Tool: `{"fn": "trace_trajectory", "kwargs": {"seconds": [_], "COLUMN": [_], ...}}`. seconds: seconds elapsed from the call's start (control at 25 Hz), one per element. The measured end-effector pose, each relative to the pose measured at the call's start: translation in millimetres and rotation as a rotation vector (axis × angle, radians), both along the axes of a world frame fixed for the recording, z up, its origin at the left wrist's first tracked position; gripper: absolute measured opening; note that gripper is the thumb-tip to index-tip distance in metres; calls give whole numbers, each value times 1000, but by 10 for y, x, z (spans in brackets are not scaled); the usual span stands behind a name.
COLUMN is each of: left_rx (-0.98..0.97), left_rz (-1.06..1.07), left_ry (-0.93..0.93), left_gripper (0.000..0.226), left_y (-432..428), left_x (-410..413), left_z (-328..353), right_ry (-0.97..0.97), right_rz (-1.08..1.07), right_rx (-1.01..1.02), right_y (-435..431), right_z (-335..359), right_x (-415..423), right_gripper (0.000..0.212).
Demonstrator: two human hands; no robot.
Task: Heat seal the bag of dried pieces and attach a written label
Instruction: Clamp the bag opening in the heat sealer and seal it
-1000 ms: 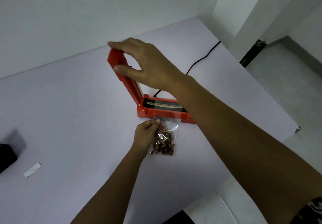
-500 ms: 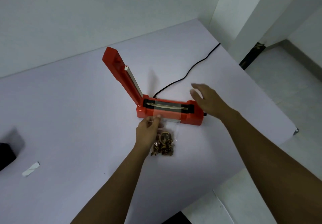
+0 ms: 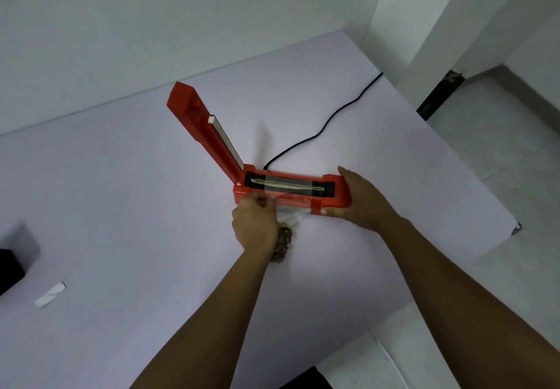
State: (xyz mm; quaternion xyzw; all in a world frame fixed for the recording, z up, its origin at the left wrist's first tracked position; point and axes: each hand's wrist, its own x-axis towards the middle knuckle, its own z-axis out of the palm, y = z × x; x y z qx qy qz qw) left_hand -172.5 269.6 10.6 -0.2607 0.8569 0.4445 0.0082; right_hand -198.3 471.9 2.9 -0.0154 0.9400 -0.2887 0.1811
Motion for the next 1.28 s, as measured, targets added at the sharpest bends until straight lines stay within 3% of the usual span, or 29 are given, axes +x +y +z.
{"fn": "trace_trajectory", "kwargs": {"seconds": [0.44, 0.76, 1.08, 1.28], "left_rx": [-83, -106, 131, -5], "left_rz": [-16, -70, -23, -97], "left_ry": [156, 172, 79, 141], "left_gripper": [21, 23, 16, 22], "left_y": [126, 191, 97, 139], "left_x": [105, 126, 115, 163], "left_z": [111, 173, 112, 123], "right_ry": [96, 52, 89, 76], "right_rz": [-7, -30, -25, -27], "right_rx": [25, 22, -2, 5], "right_y": [-38, -19, -43, -42], "right_z": [16, 9, 32, 22], "right_x": [31, 33, 48, 52], "right_gripper": [97, 100, 97, 99]}}
